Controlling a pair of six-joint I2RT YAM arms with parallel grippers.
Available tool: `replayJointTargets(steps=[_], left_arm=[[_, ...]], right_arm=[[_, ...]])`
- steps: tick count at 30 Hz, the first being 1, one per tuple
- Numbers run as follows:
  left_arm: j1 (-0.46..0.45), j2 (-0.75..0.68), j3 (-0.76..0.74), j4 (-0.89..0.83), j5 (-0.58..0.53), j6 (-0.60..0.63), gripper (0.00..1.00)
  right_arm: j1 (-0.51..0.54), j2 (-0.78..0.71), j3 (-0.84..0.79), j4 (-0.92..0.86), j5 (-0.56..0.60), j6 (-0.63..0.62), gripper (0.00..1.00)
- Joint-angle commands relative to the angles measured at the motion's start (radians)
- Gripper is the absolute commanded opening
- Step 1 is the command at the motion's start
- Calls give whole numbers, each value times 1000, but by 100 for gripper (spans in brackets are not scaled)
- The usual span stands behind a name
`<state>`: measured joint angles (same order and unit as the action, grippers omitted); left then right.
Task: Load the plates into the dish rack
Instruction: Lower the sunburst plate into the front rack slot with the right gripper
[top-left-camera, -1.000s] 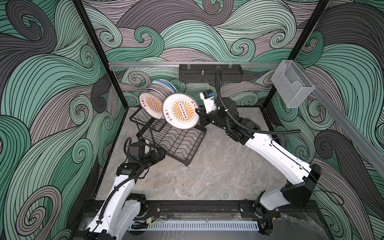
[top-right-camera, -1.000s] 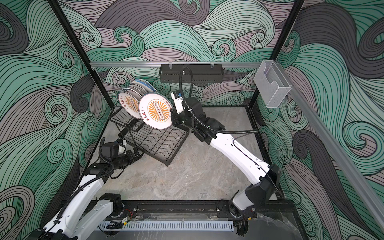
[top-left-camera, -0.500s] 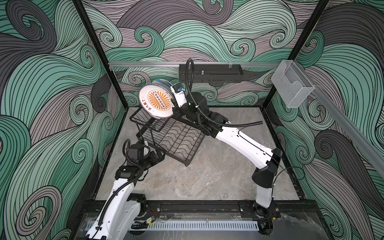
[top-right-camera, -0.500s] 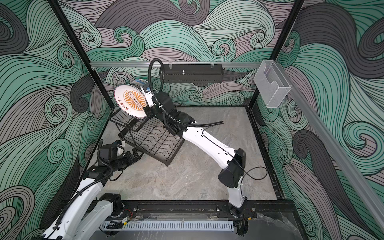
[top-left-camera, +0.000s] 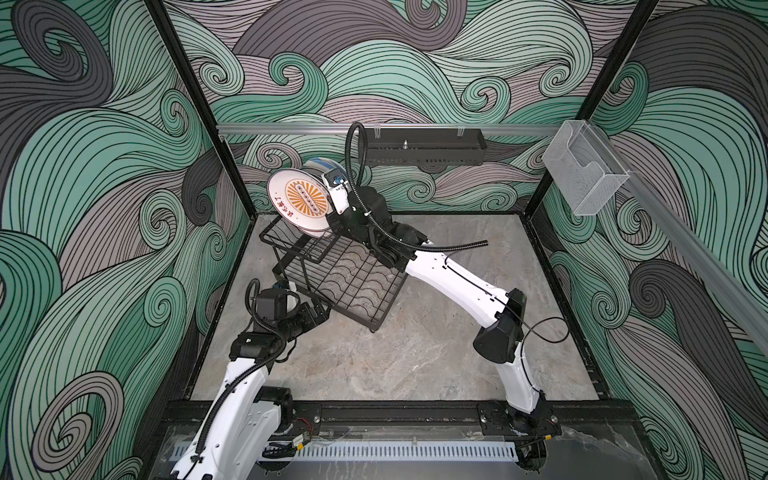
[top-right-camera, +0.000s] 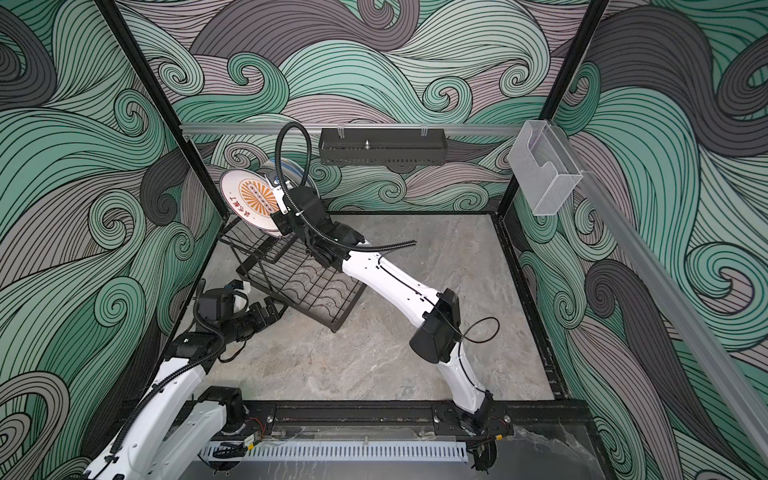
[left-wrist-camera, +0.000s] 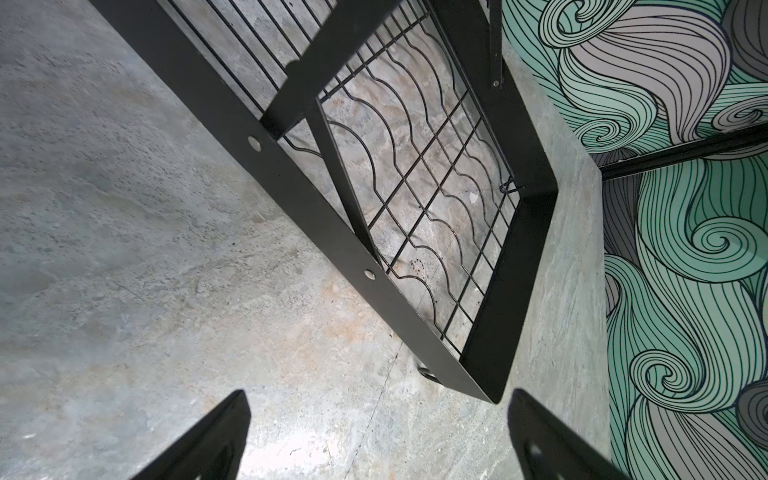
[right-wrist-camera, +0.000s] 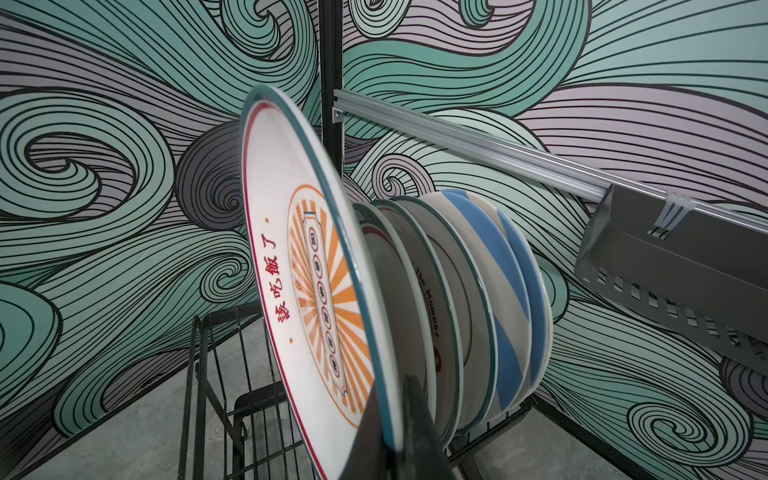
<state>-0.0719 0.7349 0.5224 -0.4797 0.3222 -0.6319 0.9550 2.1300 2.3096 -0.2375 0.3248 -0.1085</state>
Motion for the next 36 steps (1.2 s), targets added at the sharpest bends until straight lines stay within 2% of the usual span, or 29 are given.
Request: replayJointTargets(steps=[1,4,9,36], left_arm=[[9,-13,5,-15,8,9,99],[9,-13,6,-14,9,10,99],[9,-16,5,-14,9,10,98],[8,-22,2,-7,25,11,98]], right_arm=[[14,-9,-21,155,112,-60,0],[28,-10,-57,223,158,-117,0],[33,-1,-58,237,192,-147,0],[75,63,-75,238,226,-158,0]])
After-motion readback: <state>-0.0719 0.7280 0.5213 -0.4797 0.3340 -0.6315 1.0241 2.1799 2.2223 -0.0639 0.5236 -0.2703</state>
